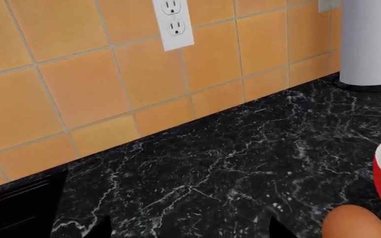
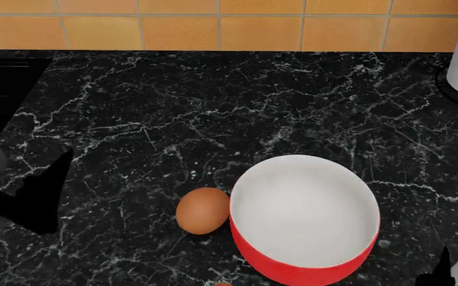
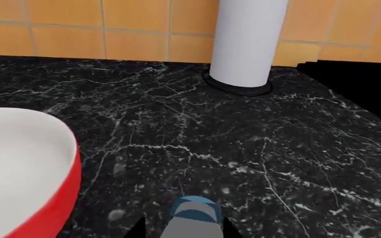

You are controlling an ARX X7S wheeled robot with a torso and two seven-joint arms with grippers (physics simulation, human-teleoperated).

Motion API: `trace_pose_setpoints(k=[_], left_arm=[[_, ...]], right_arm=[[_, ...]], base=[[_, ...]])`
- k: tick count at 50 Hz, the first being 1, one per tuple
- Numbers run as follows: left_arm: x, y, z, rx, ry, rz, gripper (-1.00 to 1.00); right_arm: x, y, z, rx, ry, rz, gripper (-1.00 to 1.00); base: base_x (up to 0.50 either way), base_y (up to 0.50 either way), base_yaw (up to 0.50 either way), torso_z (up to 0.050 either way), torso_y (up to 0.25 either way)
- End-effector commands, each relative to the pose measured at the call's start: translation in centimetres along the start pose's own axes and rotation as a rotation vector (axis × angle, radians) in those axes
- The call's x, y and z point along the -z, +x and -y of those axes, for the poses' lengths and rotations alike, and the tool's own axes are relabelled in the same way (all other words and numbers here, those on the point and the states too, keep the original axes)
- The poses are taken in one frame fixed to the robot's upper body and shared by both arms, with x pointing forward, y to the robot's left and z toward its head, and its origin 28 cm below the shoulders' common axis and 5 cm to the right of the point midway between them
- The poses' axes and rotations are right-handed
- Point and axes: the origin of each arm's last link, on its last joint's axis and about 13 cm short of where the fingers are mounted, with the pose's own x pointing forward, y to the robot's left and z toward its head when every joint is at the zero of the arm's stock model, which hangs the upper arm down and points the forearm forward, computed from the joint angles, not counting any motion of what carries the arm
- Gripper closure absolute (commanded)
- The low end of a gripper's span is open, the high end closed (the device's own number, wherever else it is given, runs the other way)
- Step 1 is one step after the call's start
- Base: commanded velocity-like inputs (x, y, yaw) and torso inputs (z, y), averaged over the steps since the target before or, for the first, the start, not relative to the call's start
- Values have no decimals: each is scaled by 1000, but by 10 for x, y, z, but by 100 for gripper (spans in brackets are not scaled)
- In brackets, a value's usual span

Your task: Place the eggs and milk next to the bowl.

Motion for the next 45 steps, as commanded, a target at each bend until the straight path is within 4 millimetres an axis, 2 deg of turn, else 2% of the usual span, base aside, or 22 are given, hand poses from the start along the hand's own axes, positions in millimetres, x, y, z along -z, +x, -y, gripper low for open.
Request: trace_pose_setpoints(k=[1,10,31,45], left_arm=[[6,8,-5,-8,-63,24,-100],[7,9,-3,-4,-62,23,-100],[3,14,-1,9,-53,27,-100],[5,14,0,15,-43,23,-100]], right_arm=[[-1,0,5,1,-16,36,100],[-10,-8,14,-29,-39,97,100],[-19,-23,18,-253,-101,201,100],[-19,-21,17,-334,-86,225,100]], base=[[0,0,0,0,0],[0,0,0,0,0],[0,0,0,0,0],[0,0,0,0,0]])
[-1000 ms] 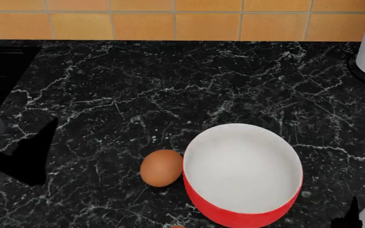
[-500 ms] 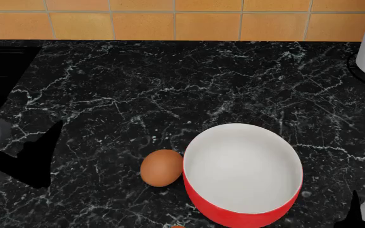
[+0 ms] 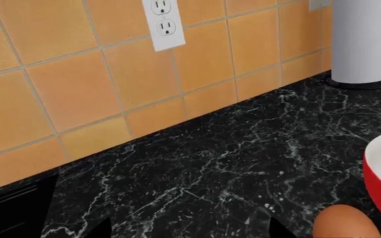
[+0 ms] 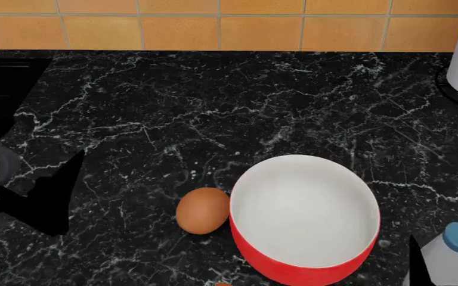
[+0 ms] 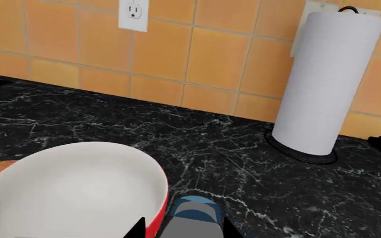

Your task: Place the eggs and milk next to the bowl.

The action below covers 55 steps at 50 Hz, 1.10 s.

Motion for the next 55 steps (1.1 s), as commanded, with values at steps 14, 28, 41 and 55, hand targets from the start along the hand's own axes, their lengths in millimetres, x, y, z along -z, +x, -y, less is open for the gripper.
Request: trace_pose_setpoints(k=[14,28,41,55], left_arm=[[7,8,-5,-10,-53,22,-100],[9,9,-7,-14,-52,22,-100],[11,8,-8,-24,-55,19,-100],[12,8,-7,-22,-53,16,-100]], right_arm=[[-3,6,1,-138,9,57,100],[-1,18,-3,-164,12,52,100],[5,23,-3,-153,17,26,100],[6,19,-1,-136,8,16,-100]], base=[[0,0,0,0,0],[0,0,0,0,1],[0,0,0,0,0],[0,0,0,0,1]])
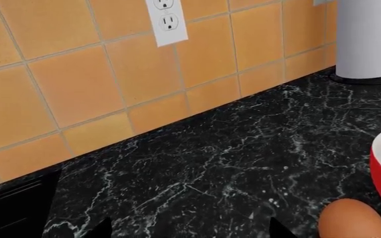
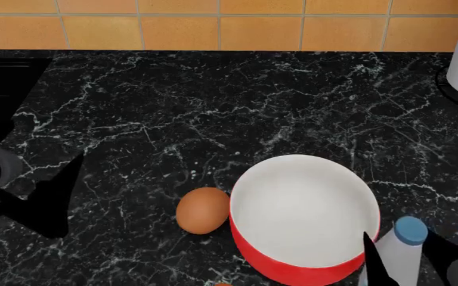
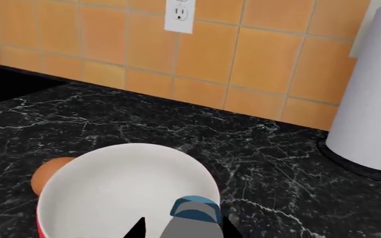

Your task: Place the eggs and milk next to the bowl.

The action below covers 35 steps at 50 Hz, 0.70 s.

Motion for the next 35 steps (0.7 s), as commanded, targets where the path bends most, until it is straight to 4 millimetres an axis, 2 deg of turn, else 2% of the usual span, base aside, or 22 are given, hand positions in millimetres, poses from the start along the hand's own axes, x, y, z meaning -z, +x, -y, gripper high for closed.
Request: trace_pose_setpoints(k=[1,28,35], left_arm=[[5,7,-6,-12,-57,24,-100],[3,6,-5,-13,-56,24,-100],[2,6,-6,-13,-57,25,-100]], right_arm=[[2,1,6,22,-12,6,-100],[2,-2,6,27,-14,8,-100],[-8,-2,5,22,-22,27,-100]], base=[[0,0,0,0,0],[0,0,0,0,0],[0,0,0,0,0]])
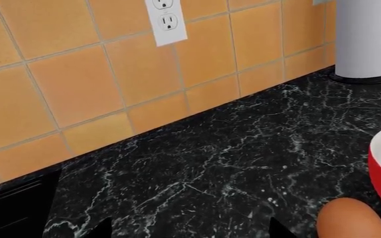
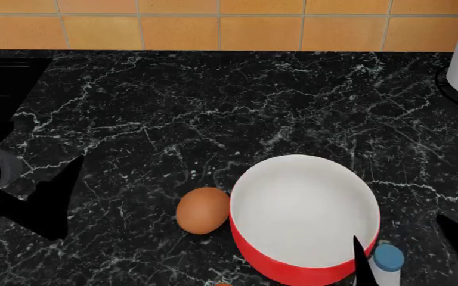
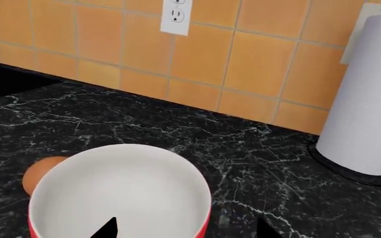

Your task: Place the eggs and milk next to the bowl.

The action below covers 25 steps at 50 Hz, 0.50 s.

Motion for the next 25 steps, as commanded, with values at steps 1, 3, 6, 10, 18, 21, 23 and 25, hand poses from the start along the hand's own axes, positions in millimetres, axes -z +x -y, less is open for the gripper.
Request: trace_pose_setpoints(k=[1,3,6,10,18,21,23,25], left_arm=[[3,8,-6,-13,-59,28,-100],[3,8,-7,-13,-60,30,-100],[4,8,-8,-14,-60,31,-100],[5,7,-8,-16,-61,32,-100],[5,5,-7,-20,-69,36,-100],[3,4,-7,-21,-72,42,-100],[1,3,-7,-24,-74,50,-100],[1,3,-7,-27,-77,53,-100]], right_arm=[[-8,1,3,3,7,28,-100],[-15,1,3,-1,2,42,-100],[-27,0,3,-5,-11,67,-100],[-39,-1,2,-9,-26,87,-100],[-52,-5,6,14,-30,116,-100],[-57,-7,7,30,-29,130,-100],[-60,-8,9,41,-28,141,-100],[-63,-9,10,56,-24,153,-100]], base=[[0,0,0,0,0],[0,0,0,0,0],[0,0,0,0,0],[0,0,0,0,0],[0,0,0,0,0],[0,0,0,0,0],[0,0,0,0,0],[0,0,0,0,0]])
